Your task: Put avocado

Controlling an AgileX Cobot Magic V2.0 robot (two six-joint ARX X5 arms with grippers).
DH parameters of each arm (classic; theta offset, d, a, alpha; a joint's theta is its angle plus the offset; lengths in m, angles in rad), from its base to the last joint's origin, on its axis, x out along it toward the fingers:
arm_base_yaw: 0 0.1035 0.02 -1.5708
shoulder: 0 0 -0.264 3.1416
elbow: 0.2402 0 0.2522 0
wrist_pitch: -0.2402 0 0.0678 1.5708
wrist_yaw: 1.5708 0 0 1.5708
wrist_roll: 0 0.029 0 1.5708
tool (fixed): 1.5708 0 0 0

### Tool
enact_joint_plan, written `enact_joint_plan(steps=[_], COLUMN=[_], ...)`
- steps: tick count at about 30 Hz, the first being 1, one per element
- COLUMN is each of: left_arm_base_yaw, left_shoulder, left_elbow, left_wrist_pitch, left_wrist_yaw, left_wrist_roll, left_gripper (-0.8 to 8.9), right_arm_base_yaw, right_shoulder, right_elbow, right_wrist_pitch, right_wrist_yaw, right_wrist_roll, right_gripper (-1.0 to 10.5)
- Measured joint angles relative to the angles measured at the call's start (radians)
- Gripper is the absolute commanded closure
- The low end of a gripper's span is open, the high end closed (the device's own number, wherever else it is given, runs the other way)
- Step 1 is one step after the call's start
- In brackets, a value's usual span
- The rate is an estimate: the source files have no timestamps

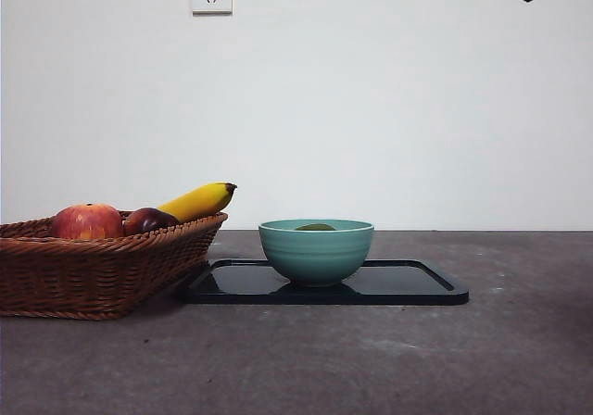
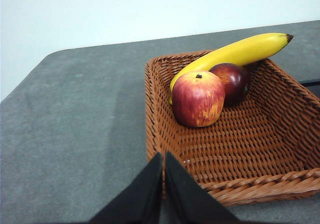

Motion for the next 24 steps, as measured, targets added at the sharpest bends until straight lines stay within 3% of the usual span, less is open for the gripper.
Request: enact_joint_plan(steps=[9, 16, 19, 22, 24], left_arm_base_yaw=[0.000, 0.000, 0.000, 0.000, 0.000], left_shoulder=[0.000, 0.000, 0.000, 0.000, 0.000], left_elbow=[0.000, 0.000, 0.000, 0.000, 0.000], left_wrist_pitch=[0.000, 0.000, 0.000, 0.000, 0.000], left_wrist_yaw=[0.000, 0.000, 0.000, 0.000, 0.000], left_wrist_roll=[0.000, 0.000, 0.000, 0.000, 0.000], left_gripper=[8.05, 8.05, 8.05, 8.05, 8.05], right_arm_base_yaw=[-0.048, -0.274, -0.439, -0.593, -0.643], right_shoulder=[-0.045, -0.211, -0.331, -0.449, -0.522], right_elbow=[0.000, 0.000, -0.049, -0.220, -0.343], right_wrist_pitch=[0.000, 0.062, 0.257, 0.504, 0.612], right_wrist_yaw=[0.051, 0.067, 0.103, 0.110, 0.162], right_wrist_roll=[-0.139, -0.192, -0.208, -0.185, -0.161], right_gripper=[9.4, 9.4, 9.4, 9.4, 9.4])
